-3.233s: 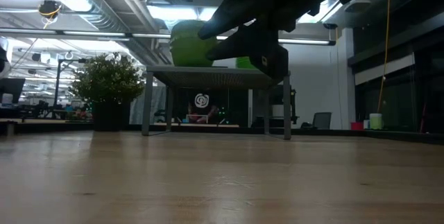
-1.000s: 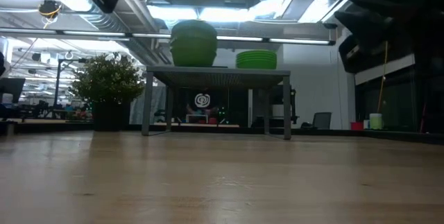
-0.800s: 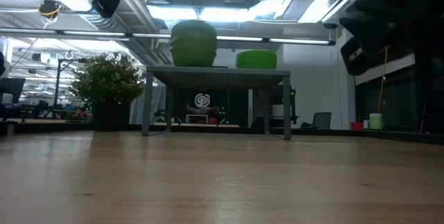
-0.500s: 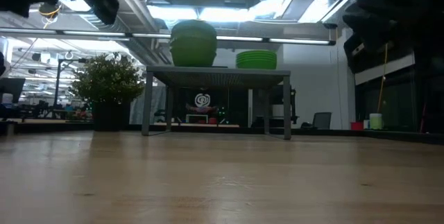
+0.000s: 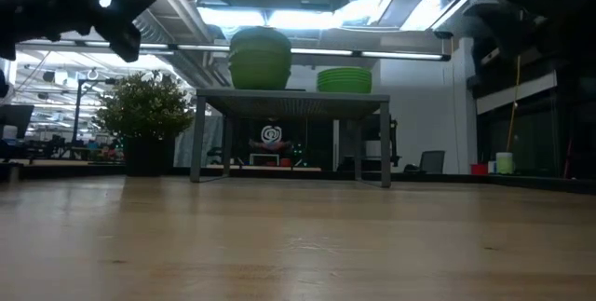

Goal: Pick & Place Mini bowls
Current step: Return to Home Position

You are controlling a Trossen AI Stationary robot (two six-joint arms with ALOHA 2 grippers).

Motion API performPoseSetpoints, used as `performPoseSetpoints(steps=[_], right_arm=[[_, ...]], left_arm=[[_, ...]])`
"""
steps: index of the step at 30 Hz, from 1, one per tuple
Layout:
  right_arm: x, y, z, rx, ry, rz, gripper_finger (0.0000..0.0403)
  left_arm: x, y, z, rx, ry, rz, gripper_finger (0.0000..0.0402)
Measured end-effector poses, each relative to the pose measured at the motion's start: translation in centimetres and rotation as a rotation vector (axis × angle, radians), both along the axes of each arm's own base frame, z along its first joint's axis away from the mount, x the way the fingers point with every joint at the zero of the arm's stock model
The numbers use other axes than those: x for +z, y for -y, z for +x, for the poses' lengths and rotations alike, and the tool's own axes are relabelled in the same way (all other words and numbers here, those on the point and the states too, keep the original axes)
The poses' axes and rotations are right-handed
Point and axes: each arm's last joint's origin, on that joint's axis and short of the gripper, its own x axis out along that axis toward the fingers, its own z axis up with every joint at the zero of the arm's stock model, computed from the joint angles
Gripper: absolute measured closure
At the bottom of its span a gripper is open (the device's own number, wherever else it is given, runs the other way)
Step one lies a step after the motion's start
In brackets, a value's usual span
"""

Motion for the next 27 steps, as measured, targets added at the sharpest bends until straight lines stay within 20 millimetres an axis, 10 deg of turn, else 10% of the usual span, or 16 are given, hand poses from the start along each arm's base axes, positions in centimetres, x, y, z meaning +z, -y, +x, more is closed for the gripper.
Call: performPoseSetpoints(steps=[27], right_arm=[[-1.4,1.4,-2.1,-0.117,-0.092,-0.126,0.0276]], left_arm=[[-2.1,-0.6,-1.5,0.180,-0.175,-0.032,0.0292]])
